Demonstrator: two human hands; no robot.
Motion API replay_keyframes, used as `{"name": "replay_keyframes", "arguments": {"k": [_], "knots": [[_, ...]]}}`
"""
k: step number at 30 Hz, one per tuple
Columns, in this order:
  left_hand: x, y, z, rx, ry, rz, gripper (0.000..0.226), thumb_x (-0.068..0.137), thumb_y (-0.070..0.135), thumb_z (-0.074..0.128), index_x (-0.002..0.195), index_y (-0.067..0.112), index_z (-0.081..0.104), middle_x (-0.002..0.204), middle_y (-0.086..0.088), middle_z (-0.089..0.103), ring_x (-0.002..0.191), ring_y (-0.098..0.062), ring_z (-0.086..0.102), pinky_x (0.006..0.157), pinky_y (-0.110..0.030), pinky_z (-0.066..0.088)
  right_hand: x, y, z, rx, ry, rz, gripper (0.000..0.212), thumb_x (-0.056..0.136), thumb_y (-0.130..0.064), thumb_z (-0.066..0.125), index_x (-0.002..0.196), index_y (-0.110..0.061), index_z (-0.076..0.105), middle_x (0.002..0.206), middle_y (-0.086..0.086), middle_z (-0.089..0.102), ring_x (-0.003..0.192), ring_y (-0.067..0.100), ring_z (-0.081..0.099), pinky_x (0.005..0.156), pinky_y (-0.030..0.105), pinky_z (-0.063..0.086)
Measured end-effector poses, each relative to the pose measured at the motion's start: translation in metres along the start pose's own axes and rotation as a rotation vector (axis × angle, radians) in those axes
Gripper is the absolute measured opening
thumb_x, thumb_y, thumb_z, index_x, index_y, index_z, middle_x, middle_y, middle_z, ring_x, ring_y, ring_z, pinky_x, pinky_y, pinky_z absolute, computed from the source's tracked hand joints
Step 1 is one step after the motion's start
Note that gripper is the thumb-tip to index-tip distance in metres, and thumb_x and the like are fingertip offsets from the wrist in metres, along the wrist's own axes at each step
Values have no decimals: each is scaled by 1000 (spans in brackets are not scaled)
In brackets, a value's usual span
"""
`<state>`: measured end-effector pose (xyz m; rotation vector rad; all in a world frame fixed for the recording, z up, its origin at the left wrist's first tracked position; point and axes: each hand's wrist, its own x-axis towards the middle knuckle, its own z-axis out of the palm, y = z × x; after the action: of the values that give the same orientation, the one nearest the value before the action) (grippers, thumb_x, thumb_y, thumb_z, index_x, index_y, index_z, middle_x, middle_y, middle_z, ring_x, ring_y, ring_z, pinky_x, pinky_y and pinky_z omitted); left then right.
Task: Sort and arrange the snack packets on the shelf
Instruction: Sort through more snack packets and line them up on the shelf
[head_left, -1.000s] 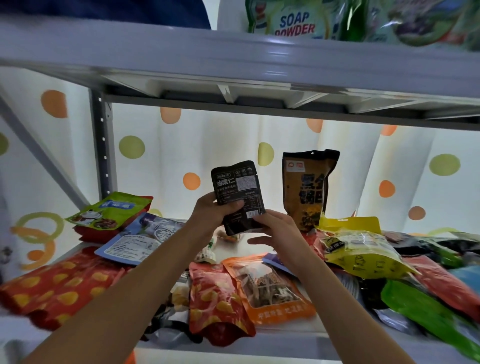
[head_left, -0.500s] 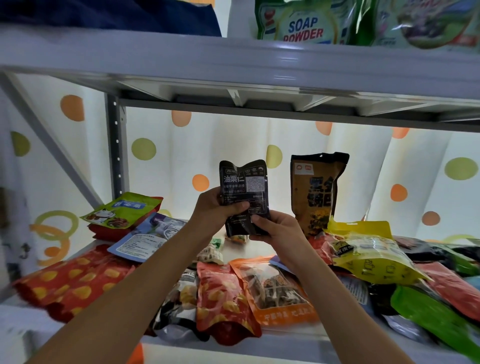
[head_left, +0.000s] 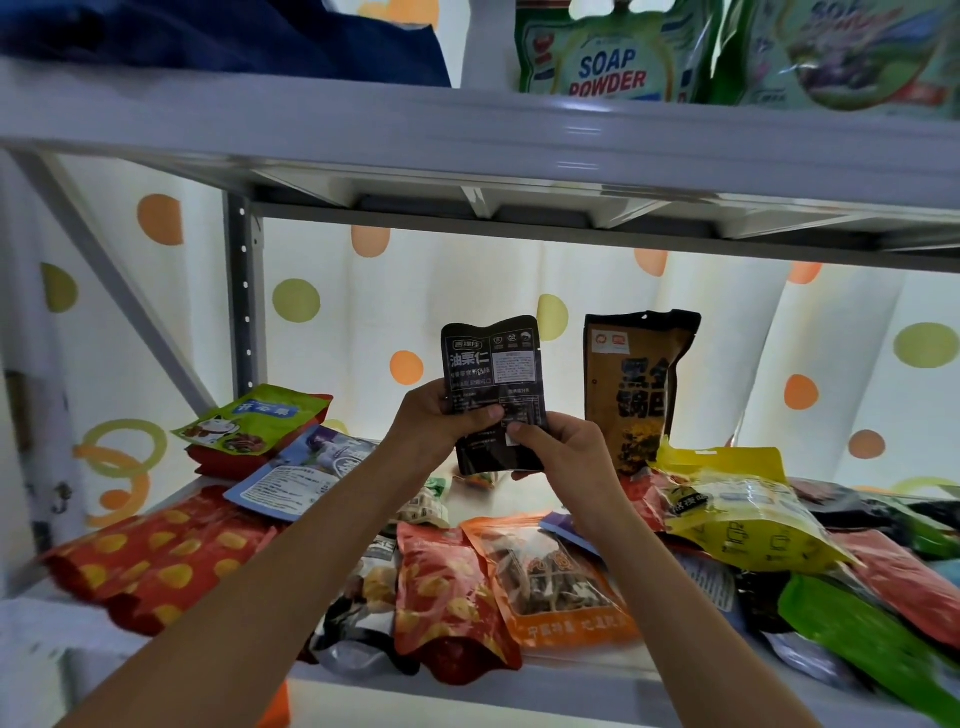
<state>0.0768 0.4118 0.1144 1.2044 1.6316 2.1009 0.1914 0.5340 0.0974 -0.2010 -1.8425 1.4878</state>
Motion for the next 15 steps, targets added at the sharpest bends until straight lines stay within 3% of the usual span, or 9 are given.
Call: {"name": "replay_keyframes", "arguments": {"k": [5, 10, 15], "knots": [[-3, 4, 2, 23, -12, 30, 29, 77, 5, 78, 103, 18, 72, 101, 0, 76, 96, -18, 71, 90, -34, 54, -3, -2, -1, -7, 24, -38, 10, 89, -6, 66, 89, 0, 75, 81, 17, 74, 66, 16, 69, 57, 25, 54], [-4, 6, 6, 11, 0, 43, 28, 77, 3, 77, 99, 20, 72, 99, 1, 76, 95, -17, 72, 87, -30, 55, -3, -5, 0, -5, 35, -57, 9, 89, -3, 65, 86, -1, 73, 67, 1, 71, 56, 7, 65, 51, 18, 49], [-5, 5, 6, 4, 7, 24, 29, 77, 4, 77, 103, 17, 72, 101, -1, 76, 96, -17, 72, 87, -31, 56, -4, -5, -4, 9, 25, -47, 10, 89, -1, 66, 90, 4, 74, 71, 10, 72, 55, 11, 66, 51, 20, 52]]}}
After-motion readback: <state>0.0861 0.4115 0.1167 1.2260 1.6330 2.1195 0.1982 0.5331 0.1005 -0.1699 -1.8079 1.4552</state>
